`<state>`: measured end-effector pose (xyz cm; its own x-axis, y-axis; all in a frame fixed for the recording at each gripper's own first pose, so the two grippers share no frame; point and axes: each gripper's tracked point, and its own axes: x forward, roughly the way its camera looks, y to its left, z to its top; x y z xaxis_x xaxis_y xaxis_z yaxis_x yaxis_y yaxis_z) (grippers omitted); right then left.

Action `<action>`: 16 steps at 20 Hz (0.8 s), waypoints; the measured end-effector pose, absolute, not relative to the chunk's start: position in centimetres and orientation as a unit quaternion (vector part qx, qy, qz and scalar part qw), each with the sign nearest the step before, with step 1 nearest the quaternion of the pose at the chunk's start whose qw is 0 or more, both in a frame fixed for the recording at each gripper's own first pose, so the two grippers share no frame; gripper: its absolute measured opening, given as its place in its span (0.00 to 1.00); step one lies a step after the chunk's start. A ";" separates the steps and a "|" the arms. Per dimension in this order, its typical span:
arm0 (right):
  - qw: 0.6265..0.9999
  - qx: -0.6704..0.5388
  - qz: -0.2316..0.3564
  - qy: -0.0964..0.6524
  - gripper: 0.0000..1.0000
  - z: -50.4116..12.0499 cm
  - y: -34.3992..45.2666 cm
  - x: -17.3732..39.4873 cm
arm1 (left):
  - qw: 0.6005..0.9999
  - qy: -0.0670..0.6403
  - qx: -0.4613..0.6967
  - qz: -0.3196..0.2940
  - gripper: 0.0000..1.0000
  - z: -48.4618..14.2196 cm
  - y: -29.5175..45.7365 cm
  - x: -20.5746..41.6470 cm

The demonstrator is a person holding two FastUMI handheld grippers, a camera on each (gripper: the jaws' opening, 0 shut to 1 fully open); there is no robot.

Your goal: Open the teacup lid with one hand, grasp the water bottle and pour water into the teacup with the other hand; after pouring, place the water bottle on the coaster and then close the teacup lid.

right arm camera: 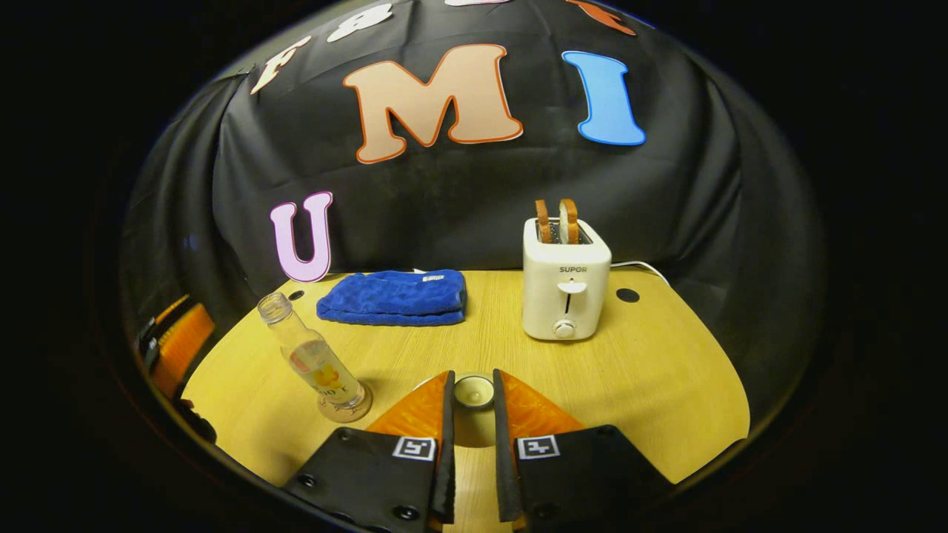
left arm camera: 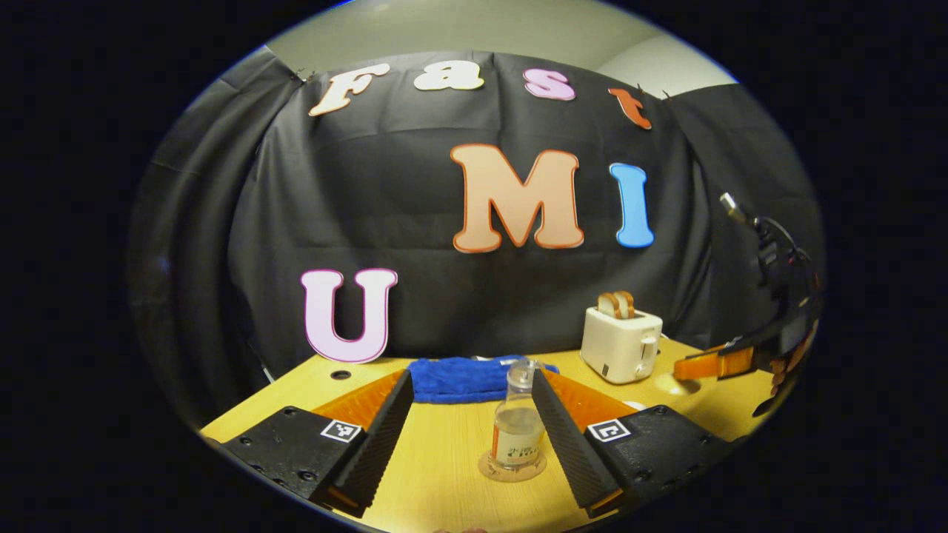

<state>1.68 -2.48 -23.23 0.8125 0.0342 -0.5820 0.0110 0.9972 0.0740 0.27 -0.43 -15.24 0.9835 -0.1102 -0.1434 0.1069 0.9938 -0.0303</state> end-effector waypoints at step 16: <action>0.948 0.031 -0.038 0.316 0.29 -21.6 -3.2 -1.0 | 0.971 0.171 0.019 -0.163 0.95 -27.2 -5.1 2.7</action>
